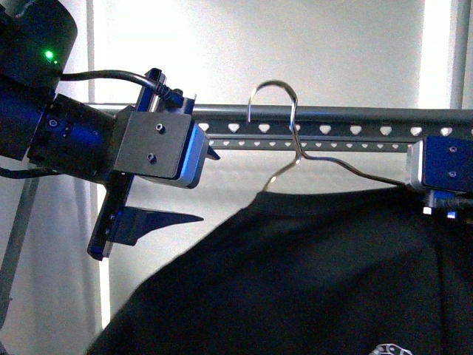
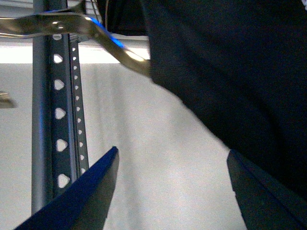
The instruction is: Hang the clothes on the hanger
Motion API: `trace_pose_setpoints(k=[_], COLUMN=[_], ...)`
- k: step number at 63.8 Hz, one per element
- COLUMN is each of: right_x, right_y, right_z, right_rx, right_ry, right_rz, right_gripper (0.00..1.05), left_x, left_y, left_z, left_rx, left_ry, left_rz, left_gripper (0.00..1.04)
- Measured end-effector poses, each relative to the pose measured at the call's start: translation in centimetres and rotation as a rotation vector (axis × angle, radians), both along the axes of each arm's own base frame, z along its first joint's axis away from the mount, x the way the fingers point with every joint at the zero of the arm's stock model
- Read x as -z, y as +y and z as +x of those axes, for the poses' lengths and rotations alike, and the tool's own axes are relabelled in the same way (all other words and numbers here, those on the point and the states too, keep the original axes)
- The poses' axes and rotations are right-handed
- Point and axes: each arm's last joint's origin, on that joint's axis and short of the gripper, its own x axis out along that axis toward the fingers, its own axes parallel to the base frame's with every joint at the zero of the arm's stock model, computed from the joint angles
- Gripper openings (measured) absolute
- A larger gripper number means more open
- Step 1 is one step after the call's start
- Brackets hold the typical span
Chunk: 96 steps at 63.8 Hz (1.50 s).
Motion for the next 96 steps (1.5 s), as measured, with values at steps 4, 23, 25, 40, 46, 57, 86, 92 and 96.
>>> trace_pose_setpoints(k=[4,23,25,40,46,57,86,92,96], right_x=[0.3,2.0,2.1,0.3,-0.8,-2.6,-7.3,-8.3,-8.8], right_y=[-0.6,-4.3,-4.8,-6.0,-6.1,-5.9,-5.2,-4.8,-4.5], right_z=[-0.1,-1.1,-1.4,-4.1,-4.7,-4.1,2.4,3.5,4.1], right_rx=[0.01,0.148,0.178,0.369,0.461,0.585,0.761,0.776,0.791], right_ry=[0.031,0.177,0.209,0.34,0.381,0.362,0.343,0.337,0.334], right_rz=[0.006,0.141,0.184,0.469,0.539,0.545,0.493,0.498,0.499], right_gripper=[0.03,0.03,0.03,0.03,0.03,0.03,0.03,0.03,0.03], left_x=[0.0,0.0,-0.1,-6.0,-5.8,-4.9,4.1,7.3,8.5], left_y=[0.0,0.1,0.3,5.6,7.3,7.6,5.5,5.9,6.3], left_z=[0.0,0.1,0.3,1.8,1.8,1.0,-13.8,-15.7,-16.8], left_rx=[0.0,-0.061,-0.135,-0.652,-0.778,-0.765,-0.852,-0.873,-0.869], left_ry=[-0.001,0.024,0.032,0.369,0.44,0.552,0.486,0.509,0.507], left_rz=[0.0,-0.105,-0.241,-1.598,-1.817,-1.892,-1.611,-1.586,-1.584], left_gripper=[0.82,0.98,0.98,0.98,0.98,0.98,0.25,0.04,0.04])
